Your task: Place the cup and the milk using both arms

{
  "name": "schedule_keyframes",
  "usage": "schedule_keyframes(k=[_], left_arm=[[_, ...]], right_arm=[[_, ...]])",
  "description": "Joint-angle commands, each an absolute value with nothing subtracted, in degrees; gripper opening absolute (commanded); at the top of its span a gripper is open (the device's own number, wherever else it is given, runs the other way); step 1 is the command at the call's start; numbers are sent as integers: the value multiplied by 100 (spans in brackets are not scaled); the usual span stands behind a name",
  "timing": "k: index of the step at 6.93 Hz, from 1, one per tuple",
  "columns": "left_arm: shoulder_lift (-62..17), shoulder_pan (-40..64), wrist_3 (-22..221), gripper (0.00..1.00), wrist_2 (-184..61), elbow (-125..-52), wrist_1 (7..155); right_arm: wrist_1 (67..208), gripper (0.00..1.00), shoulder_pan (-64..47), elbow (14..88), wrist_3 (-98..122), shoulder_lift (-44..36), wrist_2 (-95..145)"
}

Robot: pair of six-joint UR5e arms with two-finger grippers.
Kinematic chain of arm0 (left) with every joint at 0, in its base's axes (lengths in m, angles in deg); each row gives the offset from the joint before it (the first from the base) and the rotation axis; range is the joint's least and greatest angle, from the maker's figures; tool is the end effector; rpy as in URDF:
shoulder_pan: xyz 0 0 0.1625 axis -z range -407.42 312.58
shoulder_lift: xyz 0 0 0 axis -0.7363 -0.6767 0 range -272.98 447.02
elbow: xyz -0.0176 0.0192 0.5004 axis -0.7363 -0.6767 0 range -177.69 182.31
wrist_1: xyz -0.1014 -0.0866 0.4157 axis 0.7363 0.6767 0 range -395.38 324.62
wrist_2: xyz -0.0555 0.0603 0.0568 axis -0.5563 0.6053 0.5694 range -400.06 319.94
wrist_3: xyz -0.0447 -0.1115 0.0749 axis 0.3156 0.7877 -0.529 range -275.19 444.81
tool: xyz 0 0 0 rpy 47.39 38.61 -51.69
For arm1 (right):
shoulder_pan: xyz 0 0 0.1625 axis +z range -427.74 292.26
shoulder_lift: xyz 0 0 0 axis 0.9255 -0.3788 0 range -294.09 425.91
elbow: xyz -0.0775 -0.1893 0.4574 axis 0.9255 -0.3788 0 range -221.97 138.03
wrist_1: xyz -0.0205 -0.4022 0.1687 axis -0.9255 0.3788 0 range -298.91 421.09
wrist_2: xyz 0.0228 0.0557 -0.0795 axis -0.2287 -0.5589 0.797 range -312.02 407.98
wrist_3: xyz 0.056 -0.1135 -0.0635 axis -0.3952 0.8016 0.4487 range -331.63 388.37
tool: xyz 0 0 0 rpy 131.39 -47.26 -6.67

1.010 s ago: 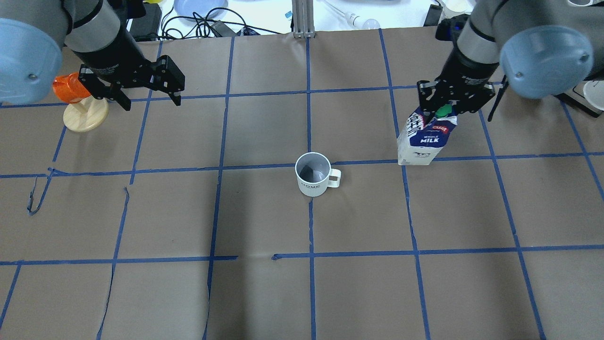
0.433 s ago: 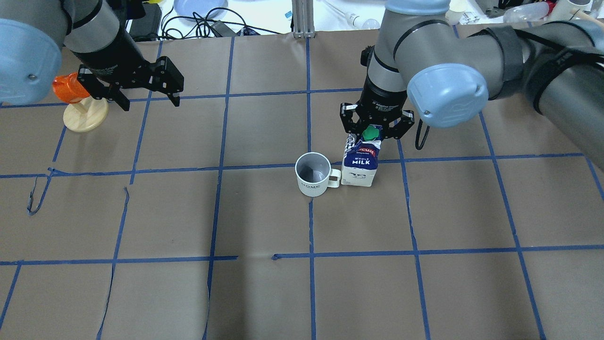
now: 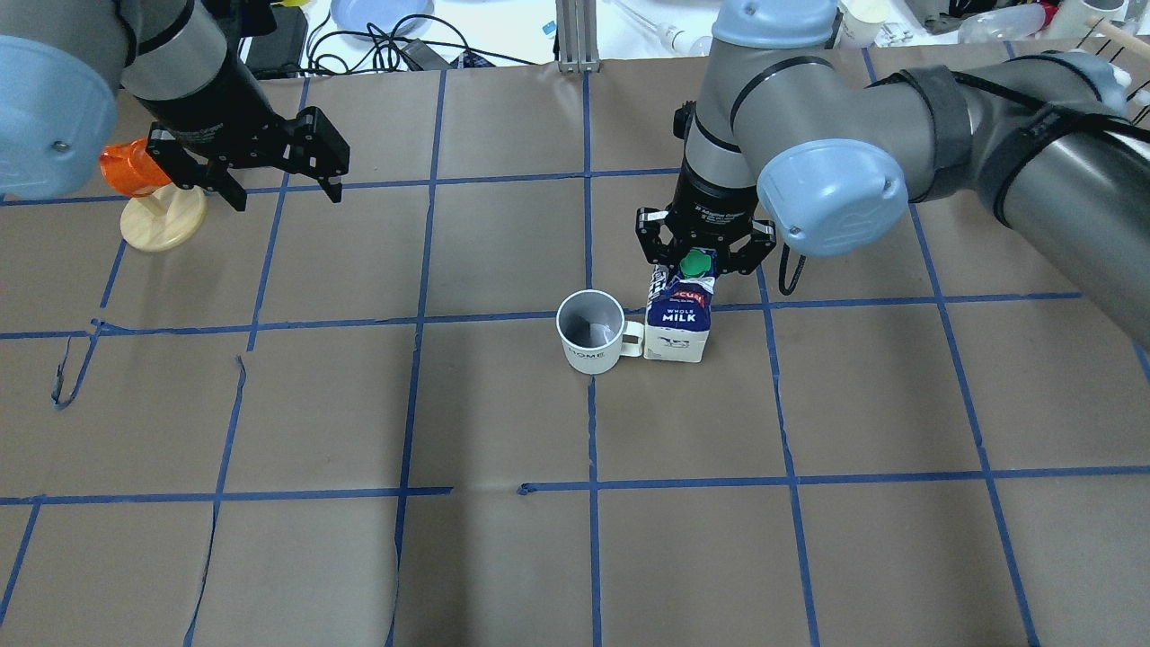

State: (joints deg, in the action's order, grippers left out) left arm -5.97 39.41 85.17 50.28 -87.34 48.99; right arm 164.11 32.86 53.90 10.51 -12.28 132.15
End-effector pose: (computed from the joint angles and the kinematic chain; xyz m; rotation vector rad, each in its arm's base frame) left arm -0.1019 -0.5549 0.5075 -0.0970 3.1319 -0.0816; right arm 0.2531 -0.5494 0.3782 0.2002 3.0523 0.1590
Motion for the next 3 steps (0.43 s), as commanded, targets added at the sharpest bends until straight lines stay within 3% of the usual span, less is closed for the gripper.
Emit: schedule_keyframes(k=[1, 3], left_arm=[[-588, 3942, 8516, 100, 5021, -8725, 4891], [-588, 3942, 8516, 100, 5021, -8725, 4900]], right_arm=[[16410, 74, 3289, 5401, 1097, -1223, 13227], [16410, 100, 3272, 5305, 1124, -1266, 13288]])
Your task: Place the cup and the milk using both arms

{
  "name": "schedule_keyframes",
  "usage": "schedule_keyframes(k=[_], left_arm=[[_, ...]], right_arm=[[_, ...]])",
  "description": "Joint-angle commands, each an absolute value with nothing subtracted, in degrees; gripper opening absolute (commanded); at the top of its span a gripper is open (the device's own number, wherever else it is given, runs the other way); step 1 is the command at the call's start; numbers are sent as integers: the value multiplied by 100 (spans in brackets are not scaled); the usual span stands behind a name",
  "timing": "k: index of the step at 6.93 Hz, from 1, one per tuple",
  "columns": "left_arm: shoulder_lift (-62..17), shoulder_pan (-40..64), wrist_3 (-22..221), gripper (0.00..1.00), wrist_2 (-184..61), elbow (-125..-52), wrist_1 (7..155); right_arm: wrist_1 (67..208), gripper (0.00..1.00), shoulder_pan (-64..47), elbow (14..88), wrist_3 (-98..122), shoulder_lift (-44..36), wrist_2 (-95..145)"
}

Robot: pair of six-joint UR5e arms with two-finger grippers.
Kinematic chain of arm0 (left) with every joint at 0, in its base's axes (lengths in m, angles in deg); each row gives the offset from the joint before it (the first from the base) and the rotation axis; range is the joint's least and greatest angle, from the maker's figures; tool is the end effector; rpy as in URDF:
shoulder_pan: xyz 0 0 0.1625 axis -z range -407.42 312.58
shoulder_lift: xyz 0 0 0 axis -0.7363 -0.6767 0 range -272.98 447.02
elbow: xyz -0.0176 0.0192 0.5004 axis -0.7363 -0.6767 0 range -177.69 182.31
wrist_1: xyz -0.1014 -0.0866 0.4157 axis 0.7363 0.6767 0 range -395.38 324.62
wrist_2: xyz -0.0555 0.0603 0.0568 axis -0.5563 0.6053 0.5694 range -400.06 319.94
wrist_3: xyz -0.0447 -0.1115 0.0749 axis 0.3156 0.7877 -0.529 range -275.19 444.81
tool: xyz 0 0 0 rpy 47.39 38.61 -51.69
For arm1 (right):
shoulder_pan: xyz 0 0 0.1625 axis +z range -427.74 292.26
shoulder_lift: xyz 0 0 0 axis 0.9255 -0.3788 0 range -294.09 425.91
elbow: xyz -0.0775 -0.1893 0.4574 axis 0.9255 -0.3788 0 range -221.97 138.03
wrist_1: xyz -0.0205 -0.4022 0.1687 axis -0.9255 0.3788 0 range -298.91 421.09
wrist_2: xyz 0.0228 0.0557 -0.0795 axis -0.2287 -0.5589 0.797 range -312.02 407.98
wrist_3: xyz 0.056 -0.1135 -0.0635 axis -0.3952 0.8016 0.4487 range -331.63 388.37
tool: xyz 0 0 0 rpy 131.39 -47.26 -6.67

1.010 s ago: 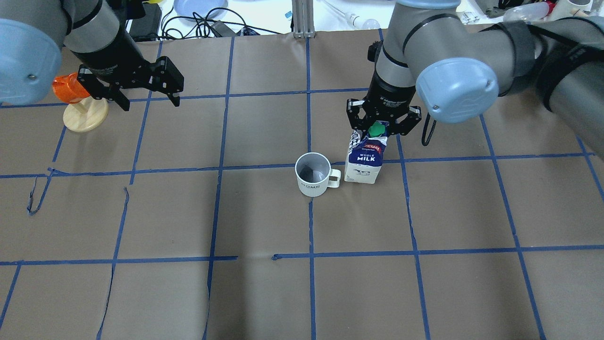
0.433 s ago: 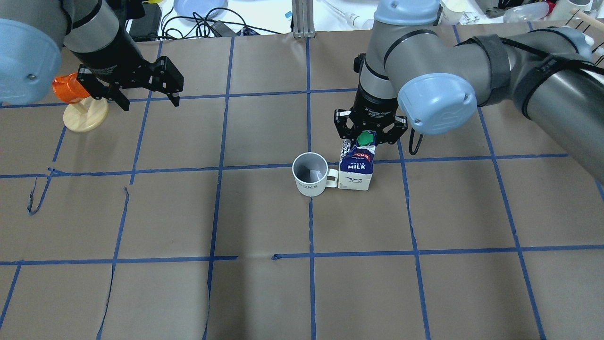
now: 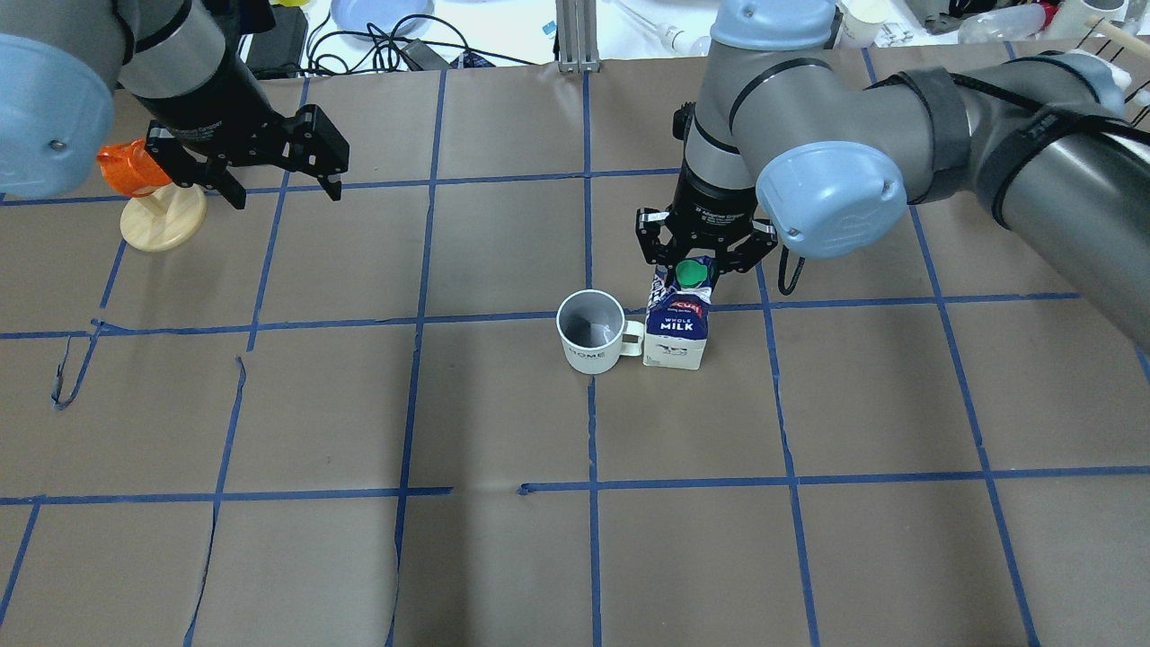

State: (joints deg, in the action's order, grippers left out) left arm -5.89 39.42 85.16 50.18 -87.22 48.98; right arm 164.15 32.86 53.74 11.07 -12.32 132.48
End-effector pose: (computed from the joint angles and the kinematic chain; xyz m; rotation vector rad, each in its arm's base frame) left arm -0.1022 -0.5548 0.5094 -0.0964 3.1334 -0.0874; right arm 0.2524 -0.5503 0.3799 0.1849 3.0578 0.1502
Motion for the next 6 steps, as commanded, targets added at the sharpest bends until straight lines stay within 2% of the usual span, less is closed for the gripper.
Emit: schedule_keyframes(k=[1, 4, 6], left_arm=[[-588, 3942, 8516, 100, 5021, -8733, 4900], [-597, 3942, 8525, 100, 5003, -8725, 4891], [-589, 3942, 8516, 100, 5012, -8638, 4900]], right_arm=[[16340, 100, 3219, 5034, 1193, -1328, 13610], [15778, 100, 3184, 3997, 1273, -1749, 13710], [15069, 100, 3166, 3863, 1264, -1960, 13728]])
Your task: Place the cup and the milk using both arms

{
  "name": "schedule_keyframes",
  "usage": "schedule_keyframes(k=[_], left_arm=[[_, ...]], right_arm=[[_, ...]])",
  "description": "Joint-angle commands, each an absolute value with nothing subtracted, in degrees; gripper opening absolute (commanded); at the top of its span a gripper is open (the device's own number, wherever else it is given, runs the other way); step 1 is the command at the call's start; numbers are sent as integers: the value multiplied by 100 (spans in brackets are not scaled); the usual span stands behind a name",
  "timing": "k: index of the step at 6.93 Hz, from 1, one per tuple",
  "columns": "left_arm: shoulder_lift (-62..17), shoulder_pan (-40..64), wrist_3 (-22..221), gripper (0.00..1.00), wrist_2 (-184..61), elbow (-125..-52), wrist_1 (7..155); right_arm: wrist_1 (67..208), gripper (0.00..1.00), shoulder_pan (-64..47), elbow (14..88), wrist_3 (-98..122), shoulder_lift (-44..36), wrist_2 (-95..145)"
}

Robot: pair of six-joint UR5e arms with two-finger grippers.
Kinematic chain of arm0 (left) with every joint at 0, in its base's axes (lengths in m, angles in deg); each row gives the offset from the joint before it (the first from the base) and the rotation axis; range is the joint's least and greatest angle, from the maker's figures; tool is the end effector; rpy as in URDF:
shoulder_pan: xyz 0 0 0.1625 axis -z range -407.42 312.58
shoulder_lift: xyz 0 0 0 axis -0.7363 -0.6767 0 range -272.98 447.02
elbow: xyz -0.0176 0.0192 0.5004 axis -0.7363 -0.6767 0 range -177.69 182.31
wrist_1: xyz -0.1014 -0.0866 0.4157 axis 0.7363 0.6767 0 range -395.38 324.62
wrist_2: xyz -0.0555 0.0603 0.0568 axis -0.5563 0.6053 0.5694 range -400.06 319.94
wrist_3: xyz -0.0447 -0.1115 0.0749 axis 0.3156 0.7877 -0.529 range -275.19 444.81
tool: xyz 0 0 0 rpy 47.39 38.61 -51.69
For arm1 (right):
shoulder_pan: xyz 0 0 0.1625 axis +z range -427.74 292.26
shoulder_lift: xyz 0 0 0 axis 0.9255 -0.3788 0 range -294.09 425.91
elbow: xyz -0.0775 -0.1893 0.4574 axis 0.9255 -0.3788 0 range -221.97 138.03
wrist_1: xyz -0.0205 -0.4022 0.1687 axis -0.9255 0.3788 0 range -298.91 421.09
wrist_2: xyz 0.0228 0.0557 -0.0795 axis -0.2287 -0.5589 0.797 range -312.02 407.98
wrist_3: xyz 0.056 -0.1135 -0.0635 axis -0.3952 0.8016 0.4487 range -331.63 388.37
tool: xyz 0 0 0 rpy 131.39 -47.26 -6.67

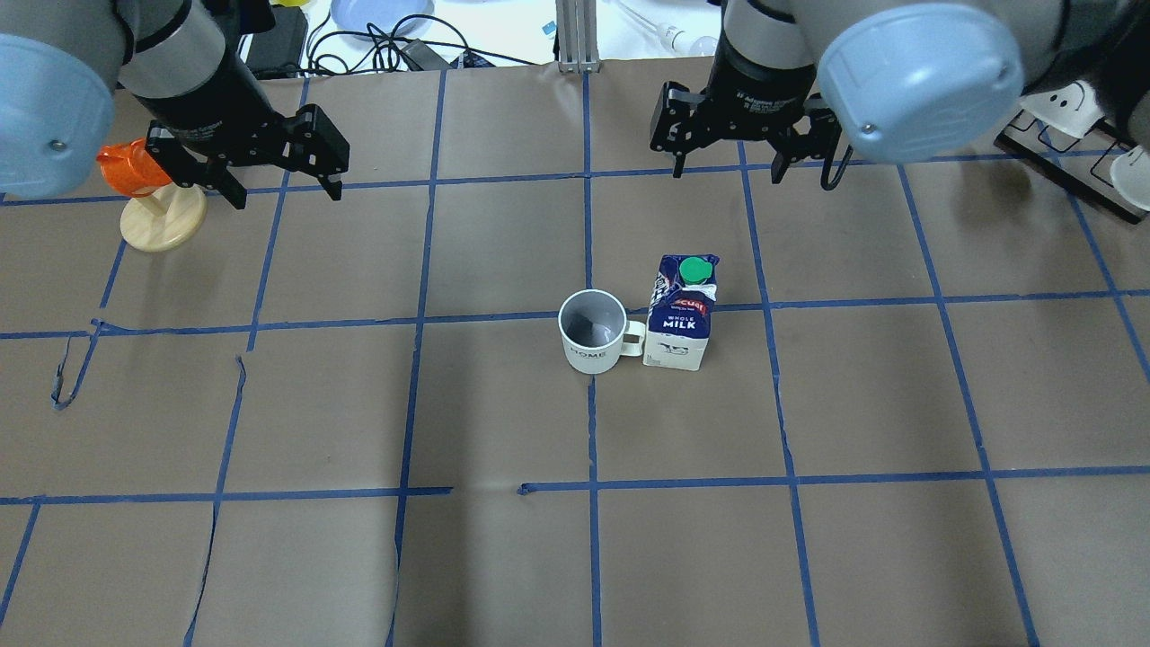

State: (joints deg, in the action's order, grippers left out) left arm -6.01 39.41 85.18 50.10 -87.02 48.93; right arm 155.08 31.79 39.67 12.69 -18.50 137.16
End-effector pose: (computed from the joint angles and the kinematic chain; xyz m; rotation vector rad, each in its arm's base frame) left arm -0.1023 -0.5562 0.5102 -0.0972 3.1346 -0.0911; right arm 0.2295 -0.5494 0.5524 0.1651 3.0926 -0.1736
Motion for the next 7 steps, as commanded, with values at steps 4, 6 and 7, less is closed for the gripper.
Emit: schedule_keyframes(k=[4, 6, 7], left_arm=[[-597, 3951, 8516, 100, 5030, -8672, 4891], [-597, 3951, 8516, 100, 5021, -8672, 4891], [-606, 3942, 8516, 100, 5012, -8681, 4882]], right_arm=[[14995, 100, 2273, 3898, 2376, -2031, 13869], [14986, 100, 2252, 3915, 2442, -2040, 13833], [14995, 100, 2252, 3985, 2442, -2040, 13825]])
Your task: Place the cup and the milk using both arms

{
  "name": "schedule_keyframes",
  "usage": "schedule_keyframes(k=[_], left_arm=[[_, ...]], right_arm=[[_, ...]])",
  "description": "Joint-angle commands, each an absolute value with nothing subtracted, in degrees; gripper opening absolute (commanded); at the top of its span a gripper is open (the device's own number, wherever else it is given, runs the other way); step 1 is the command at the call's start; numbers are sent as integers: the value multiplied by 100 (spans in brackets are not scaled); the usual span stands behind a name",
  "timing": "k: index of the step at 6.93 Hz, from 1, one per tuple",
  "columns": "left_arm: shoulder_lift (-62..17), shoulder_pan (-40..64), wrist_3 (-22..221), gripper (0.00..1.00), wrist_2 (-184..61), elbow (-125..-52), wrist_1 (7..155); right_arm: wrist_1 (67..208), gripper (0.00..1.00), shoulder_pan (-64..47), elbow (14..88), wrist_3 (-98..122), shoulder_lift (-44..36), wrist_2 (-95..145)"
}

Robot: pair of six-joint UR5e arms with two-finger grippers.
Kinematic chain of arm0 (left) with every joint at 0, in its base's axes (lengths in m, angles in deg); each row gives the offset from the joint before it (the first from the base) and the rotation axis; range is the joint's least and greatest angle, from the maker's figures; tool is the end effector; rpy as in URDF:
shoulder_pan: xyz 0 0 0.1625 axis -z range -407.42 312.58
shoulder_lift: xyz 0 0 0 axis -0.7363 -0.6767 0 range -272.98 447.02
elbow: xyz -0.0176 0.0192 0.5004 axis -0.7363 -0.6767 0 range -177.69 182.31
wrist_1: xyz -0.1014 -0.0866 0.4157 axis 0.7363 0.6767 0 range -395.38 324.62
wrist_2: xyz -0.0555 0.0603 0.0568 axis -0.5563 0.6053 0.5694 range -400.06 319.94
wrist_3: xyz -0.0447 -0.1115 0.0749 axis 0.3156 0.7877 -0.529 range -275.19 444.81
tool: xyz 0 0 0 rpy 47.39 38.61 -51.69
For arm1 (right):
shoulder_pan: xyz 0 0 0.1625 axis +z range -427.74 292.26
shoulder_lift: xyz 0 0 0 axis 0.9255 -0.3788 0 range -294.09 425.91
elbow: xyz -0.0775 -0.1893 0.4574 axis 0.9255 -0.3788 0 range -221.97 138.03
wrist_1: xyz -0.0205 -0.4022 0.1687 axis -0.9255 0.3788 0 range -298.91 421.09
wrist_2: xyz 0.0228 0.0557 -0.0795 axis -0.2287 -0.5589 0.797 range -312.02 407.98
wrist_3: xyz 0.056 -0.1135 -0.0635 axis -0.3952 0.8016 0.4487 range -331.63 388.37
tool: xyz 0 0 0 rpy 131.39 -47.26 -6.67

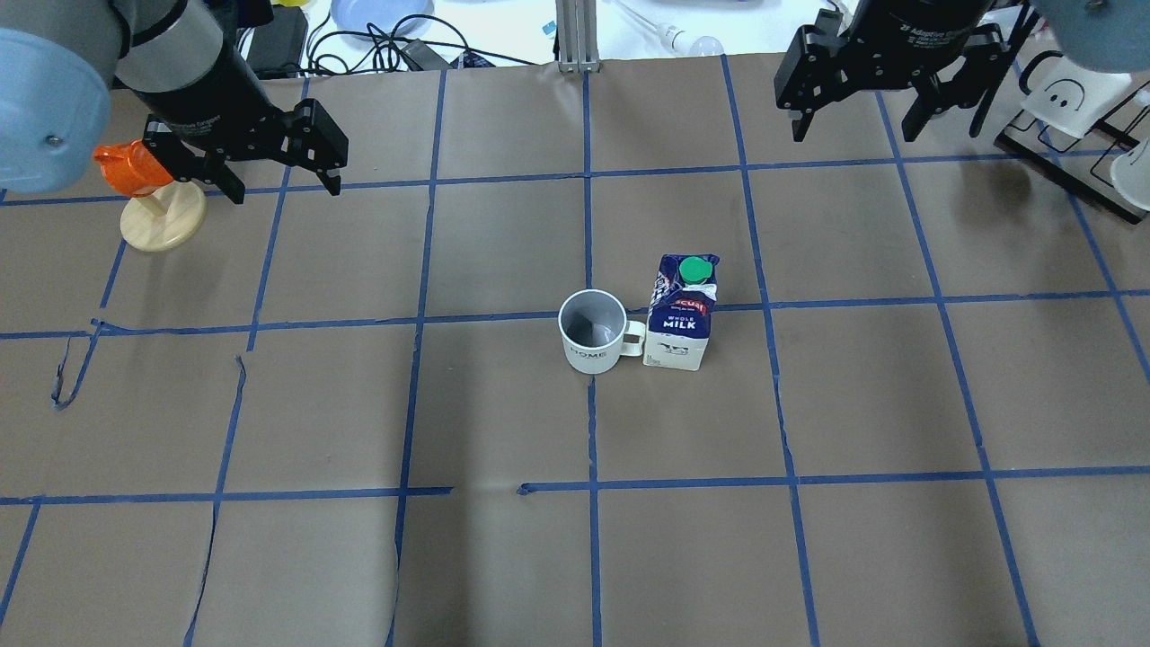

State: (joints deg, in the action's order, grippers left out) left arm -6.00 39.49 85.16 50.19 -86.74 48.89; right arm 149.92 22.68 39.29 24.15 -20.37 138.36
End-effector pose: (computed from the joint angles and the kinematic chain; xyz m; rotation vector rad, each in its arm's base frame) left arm -0.1028 -0.5568 0.5129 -0.0945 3.1328 -0.1000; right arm 0.1365 -0.5547 0.5643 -0.1046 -3.1342 0.1057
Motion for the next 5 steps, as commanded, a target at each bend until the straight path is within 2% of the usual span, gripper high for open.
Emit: schedule_keyframes(k=[1, 5], left_arm=[[-606, 3951, 8516, 100, 5012, -8672, 4891], [-606, 3951, 8587, 100, 5012, -8698, 4891]], right_arm=[[15021, 100, 2252, 3994, 2442, -2040, 13807], [15065, 100, 2252, 3994, 2451, -2040, 13833]])
